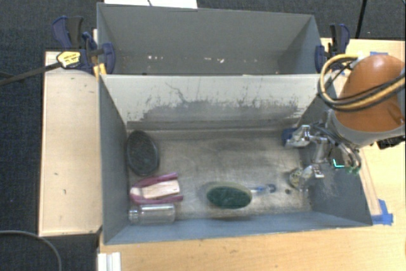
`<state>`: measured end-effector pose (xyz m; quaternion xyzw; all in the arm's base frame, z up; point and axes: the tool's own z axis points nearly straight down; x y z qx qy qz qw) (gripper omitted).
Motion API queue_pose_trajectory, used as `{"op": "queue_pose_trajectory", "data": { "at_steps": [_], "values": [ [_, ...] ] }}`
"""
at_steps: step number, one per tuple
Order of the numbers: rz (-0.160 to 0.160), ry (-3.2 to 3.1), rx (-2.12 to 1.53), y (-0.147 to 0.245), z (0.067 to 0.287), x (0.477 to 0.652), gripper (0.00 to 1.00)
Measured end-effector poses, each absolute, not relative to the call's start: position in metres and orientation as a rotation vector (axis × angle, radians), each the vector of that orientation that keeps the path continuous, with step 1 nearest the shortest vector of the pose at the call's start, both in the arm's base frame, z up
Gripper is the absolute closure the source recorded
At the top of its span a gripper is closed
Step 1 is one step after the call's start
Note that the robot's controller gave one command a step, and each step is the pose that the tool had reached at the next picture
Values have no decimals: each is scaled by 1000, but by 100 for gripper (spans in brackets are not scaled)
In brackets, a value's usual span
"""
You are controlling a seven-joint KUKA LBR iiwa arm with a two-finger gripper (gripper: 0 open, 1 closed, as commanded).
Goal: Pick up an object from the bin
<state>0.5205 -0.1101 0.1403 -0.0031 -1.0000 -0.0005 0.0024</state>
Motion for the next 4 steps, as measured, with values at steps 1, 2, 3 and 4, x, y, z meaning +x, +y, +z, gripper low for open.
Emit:
{"op": "queue_pose_trajectory", "data": {
  "at_steps": [1, 2, 3, 4],
  "values": [
    [3, -3100, 589, -93, 75, 487, 0],
    [-4, -3126, 343, -32, 79, 485, 0],
    [0, -3124, 348, -34, 78, 485, 100],
    [3, -3133, 356, -30, 265, 507, 100]
  ]
}}
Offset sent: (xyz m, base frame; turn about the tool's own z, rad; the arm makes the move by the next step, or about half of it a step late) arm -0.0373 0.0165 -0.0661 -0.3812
